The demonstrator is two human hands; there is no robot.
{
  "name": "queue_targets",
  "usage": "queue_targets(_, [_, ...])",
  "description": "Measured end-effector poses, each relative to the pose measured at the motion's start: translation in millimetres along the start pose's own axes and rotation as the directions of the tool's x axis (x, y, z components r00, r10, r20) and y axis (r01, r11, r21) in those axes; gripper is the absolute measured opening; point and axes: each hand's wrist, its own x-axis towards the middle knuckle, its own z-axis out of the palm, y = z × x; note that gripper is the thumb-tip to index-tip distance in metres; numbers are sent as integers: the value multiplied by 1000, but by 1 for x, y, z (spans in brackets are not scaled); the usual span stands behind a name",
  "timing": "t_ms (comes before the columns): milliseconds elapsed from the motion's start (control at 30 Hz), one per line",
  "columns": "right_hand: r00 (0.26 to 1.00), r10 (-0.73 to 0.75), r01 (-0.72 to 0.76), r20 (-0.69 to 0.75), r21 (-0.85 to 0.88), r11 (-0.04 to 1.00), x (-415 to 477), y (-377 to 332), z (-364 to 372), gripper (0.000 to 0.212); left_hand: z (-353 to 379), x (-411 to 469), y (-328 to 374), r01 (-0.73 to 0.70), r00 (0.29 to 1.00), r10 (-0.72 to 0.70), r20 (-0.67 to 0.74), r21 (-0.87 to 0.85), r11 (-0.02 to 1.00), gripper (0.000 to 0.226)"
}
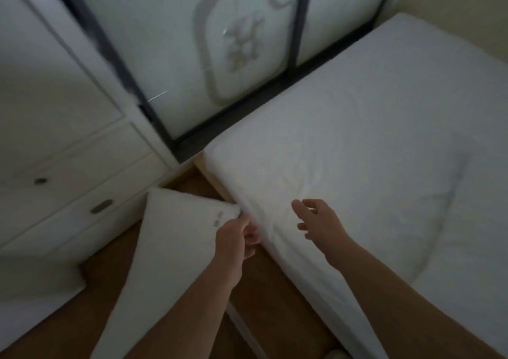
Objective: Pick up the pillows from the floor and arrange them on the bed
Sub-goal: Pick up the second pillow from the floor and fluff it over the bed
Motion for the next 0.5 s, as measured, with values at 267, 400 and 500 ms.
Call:
queue_targets(267, [967,5,68,256,-275,959,34,34,219,62,-214,73,-77,66,952,-114,-282,-175,982,27])
queue_targets(400, [926,15,157,377,-422,893,82,69,306,74,-284,120,-158,102,892,-214,-397,-285,953,30])
queue_targets(500, [893,-94,371,440,-602,707,123,97,365,85,-323,152,-227,133,842,-269,-468,-303,944,59])
